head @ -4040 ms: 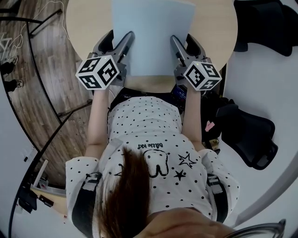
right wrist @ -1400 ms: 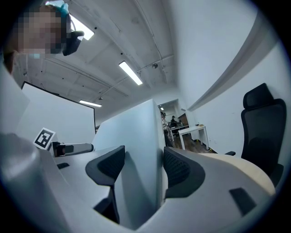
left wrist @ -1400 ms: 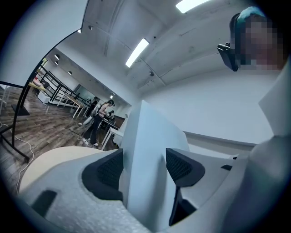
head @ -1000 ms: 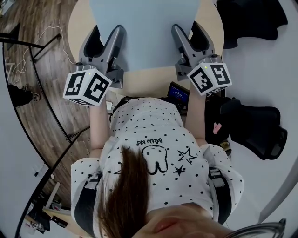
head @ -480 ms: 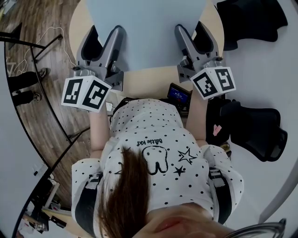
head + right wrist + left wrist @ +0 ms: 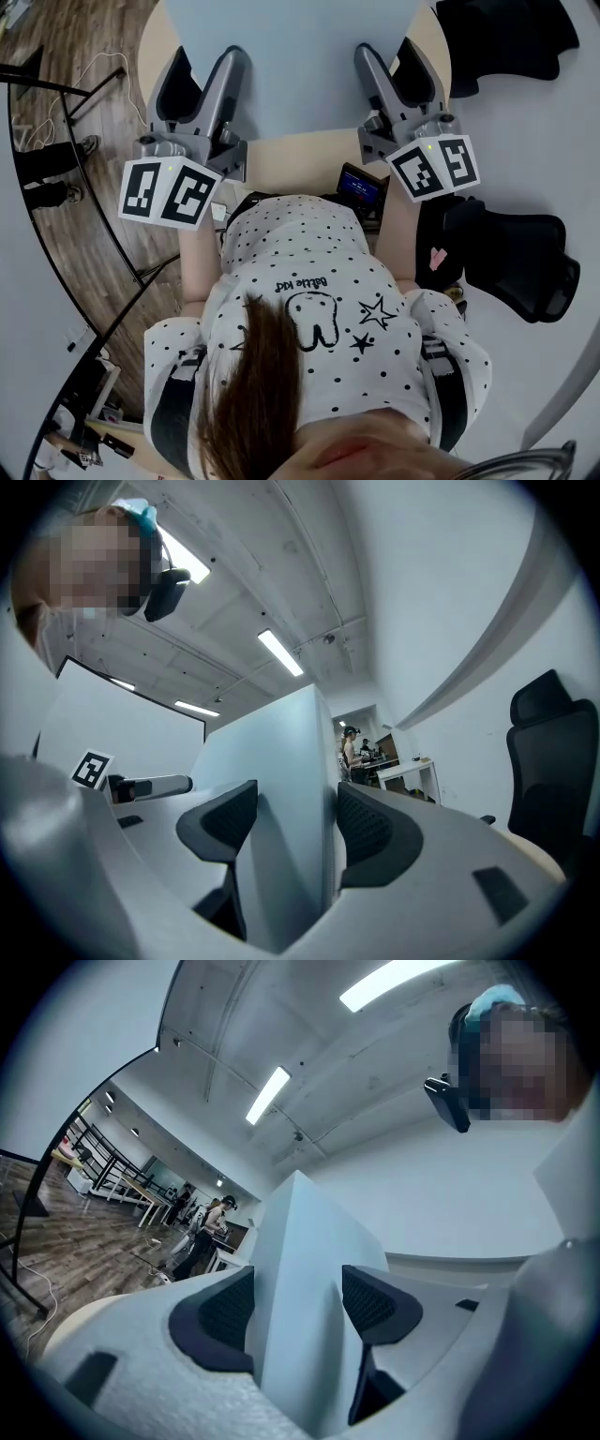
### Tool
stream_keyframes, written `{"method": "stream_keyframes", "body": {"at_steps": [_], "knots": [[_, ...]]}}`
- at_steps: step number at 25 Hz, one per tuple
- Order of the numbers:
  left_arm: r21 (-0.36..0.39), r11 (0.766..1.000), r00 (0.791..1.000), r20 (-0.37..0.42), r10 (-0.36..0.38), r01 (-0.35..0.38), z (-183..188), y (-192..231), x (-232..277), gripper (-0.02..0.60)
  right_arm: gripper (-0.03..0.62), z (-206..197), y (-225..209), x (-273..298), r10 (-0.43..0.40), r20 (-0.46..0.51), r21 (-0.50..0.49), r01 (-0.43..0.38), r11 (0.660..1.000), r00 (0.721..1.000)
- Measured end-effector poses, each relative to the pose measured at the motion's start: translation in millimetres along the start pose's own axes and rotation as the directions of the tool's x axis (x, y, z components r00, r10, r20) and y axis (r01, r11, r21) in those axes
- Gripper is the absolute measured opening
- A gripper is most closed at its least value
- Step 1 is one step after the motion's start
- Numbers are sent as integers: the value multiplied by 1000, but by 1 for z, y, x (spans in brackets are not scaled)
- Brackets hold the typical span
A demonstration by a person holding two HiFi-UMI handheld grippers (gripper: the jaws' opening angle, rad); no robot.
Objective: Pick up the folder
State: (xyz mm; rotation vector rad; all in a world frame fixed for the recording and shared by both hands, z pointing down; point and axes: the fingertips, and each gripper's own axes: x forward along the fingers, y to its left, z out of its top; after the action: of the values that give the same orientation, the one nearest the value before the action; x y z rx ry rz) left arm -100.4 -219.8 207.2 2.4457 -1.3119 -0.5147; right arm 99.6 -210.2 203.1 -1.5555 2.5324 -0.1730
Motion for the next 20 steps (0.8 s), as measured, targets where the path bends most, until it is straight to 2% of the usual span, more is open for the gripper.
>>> {"method": "stream_keyframes", "body": {"at_steps": [20], "knots": [[33, 999, 999, 43, -14, 13, 21, -17, -10, 290, 261, 22, 12, -9, 19, 51, -14, -19, 1000, 998]]}}
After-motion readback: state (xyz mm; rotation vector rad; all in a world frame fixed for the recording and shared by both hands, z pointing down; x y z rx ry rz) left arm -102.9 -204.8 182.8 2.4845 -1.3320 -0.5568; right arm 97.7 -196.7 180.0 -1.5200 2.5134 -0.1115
